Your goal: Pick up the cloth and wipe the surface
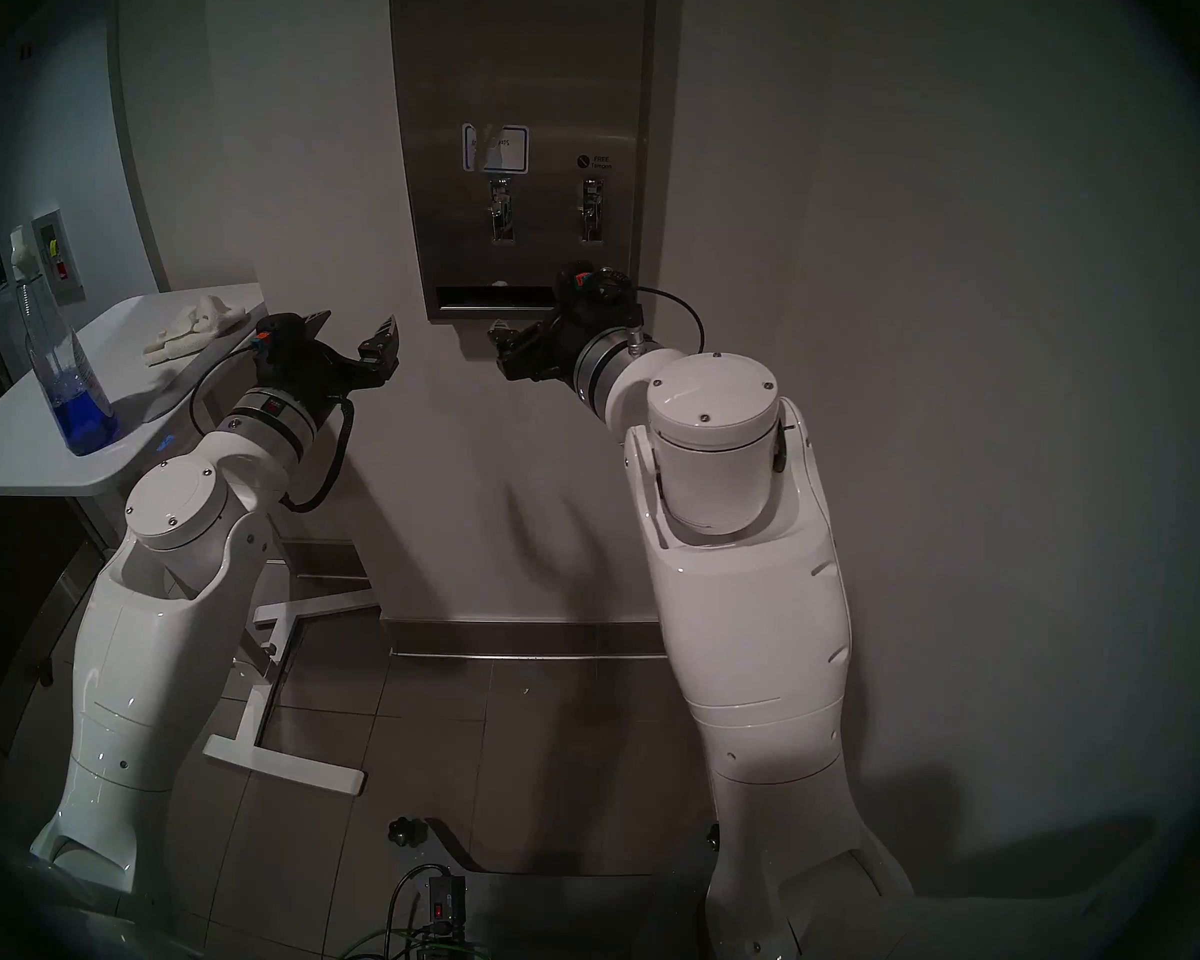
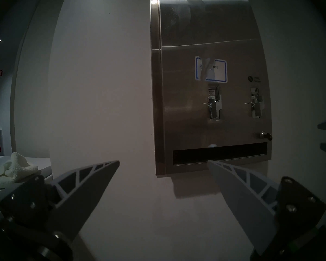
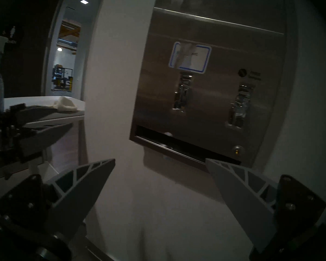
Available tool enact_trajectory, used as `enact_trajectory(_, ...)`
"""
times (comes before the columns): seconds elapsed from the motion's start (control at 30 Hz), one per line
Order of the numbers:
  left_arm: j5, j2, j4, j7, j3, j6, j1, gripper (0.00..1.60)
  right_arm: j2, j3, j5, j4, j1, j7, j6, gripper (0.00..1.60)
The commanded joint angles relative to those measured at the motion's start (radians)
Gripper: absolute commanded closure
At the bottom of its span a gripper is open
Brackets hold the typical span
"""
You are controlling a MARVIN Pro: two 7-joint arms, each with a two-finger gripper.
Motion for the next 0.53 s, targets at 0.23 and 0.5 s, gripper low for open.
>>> enact_trajectory(0.23, -0.037, 0.018, -0.160, 0.001, -0.067, 0.074, 0.078, 0.00, -0.007, -0.070, 0.009, -0.065, -0.039, -0.233, 0.005, 0.00)
enact_trajectory(0.5, -0.042, 0.016, -0.169, 0.002, -0.074, 0.096, 0.081, 0.00, -0.007, -0.090, 0.038, -0.062, -0.043, -0.307, -0.002, 0.00)
